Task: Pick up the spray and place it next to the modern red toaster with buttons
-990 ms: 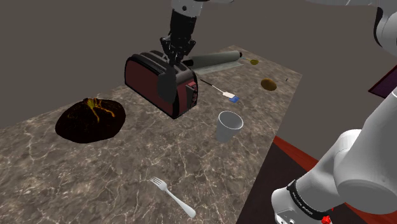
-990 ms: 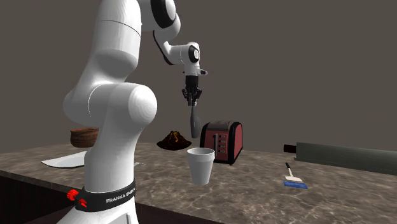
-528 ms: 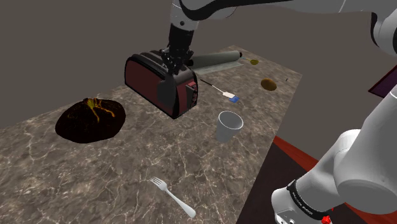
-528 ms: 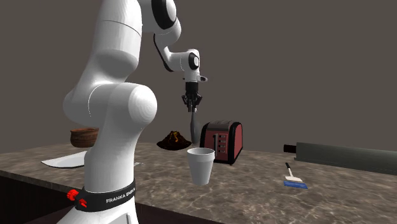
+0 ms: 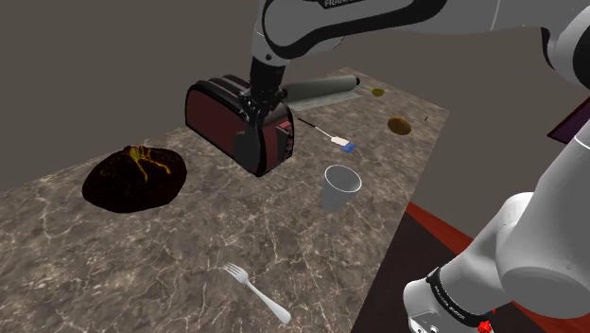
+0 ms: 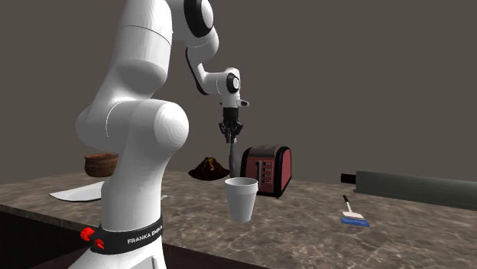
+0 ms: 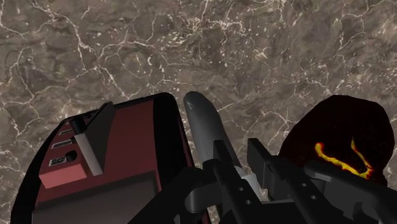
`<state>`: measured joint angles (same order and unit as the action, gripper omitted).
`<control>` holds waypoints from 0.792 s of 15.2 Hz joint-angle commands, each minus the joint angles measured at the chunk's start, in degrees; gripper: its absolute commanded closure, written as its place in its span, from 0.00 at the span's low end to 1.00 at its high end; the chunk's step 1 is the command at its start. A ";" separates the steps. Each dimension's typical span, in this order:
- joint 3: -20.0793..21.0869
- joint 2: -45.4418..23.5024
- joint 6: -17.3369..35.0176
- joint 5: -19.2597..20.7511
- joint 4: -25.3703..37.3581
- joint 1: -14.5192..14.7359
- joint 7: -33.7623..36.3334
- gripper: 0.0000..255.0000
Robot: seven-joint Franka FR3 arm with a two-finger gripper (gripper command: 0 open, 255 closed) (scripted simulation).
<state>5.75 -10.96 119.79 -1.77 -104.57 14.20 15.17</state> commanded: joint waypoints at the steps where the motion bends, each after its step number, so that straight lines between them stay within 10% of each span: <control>1: 0.02 -0.50 1.48 0.05 -0.94 0.06 0.06 1.00; 12: -0.01 -2.41 6.27 0.17 -3.82 0.12 -0.01 1.00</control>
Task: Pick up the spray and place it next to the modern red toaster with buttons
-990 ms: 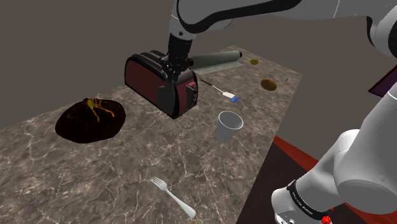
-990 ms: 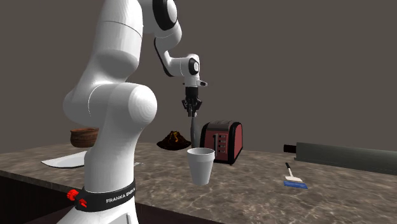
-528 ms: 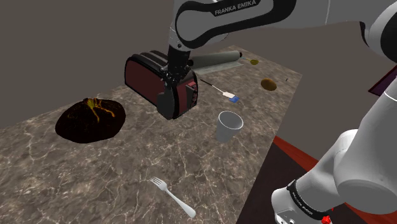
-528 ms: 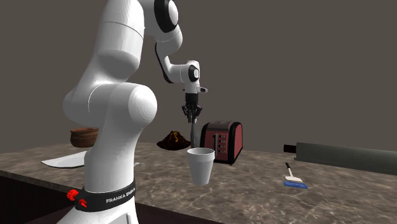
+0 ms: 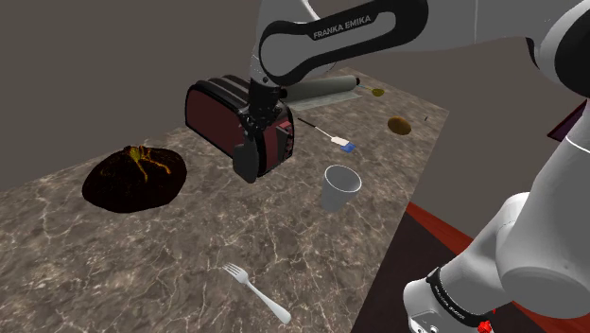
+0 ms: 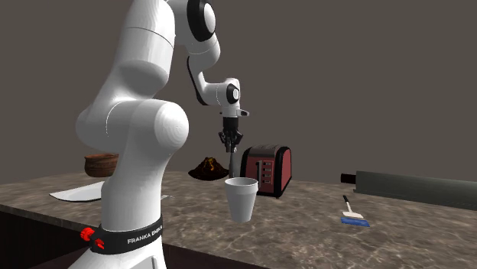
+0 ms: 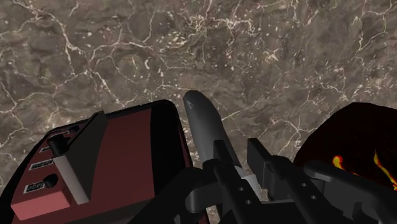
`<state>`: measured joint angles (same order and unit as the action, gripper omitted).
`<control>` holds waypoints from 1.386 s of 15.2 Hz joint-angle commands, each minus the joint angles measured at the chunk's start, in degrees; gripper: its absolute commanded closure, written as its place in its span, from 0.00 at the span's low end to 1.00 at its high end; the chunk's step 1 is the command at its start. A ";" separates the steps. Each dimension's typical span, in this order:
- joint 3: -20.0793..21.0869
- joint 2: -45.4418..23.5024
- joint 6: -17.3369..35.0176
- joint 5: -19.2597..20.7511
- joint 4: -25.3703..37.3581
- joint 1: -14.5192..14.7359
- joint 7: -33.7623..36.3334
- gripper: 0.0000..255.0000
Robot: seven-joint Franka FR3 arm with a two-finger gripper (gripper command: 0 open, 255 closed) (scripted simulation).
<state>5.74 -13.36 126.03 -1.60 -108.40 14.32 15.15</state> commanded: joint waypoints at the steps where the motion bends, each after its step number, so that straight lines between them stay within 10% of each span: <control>1: 0.00 -0.01 0.03 0.00 0.01 0.00 0.01 1.00; 3: 0.00 -0.01 0.03 0.00 0.01 0.00 0.01 1.00; 4: 0.00 -0.01 0.04 0.00 0.00 0.01 0.01 0.00; 21: -0.03 3.15 -6.34 -0.27 3.22 -0.25 -0.17 0.00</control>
